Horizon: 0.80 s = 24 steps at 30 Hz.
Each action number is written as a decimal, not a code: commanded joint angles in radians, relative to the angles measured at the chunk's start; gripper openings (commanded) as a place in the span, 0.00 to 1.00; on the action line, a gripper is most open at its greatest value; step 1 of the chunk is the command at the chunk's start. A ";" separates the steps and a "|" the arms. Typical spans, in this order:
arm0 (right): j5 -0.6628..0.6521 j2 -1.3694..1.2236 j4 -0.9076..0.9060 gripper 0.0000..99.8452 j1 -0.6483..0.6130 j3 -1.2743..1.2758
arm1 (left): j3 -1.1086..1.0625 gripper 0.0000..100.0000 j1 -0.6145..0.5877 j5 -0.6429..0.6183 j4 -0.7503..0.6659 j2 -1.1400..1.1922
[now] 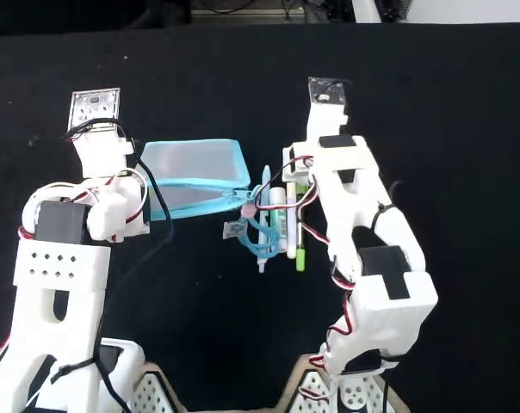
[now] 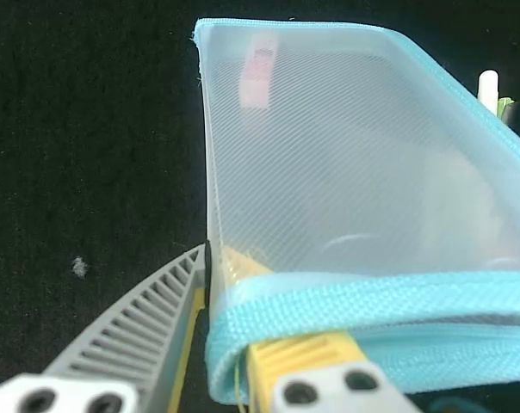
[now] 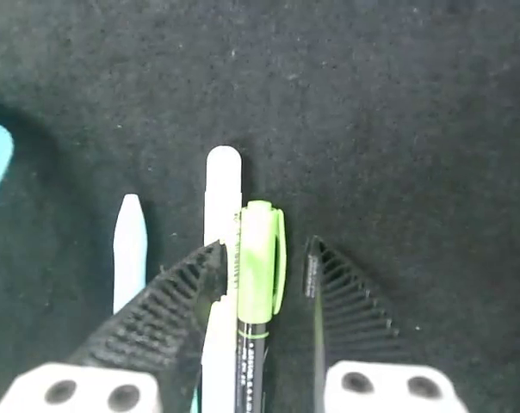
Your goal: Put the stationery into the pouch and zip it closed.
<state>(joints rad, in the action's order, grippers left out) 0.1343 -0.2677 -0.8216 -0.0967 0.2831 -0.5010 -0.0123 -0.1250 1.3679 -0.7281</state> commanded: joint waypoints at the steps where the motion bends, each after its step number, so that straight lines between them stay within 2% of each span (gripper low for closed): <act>1: -0.011 0.004 -0.006 0.15 0.000 -0.054 | -0.004 0.03 0.002 -0.002 -0.008 0.008; 9: -0.011 0.001 -0.006 0.15 0.008 -0.054 | -0.005 0.03 0.002 -0.002 -0.006 0.008; 15: -0.012 -0.099 0.012 0.15 0.009 -0.104 | -0.005 0.03 0.002 -0.002 -0.005 0.008; 24: -0.012 -0.170 -0.121 0.15 0.060 -0.232 | -0.005 0.03 0.002 -0.002 -0.003 0.008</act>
<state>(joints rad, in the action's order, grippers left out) 0.1343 -0.4365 -0.9168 -0.0752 0.1112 -0.5010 -0.0123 -0.1250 1.3679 -0.7281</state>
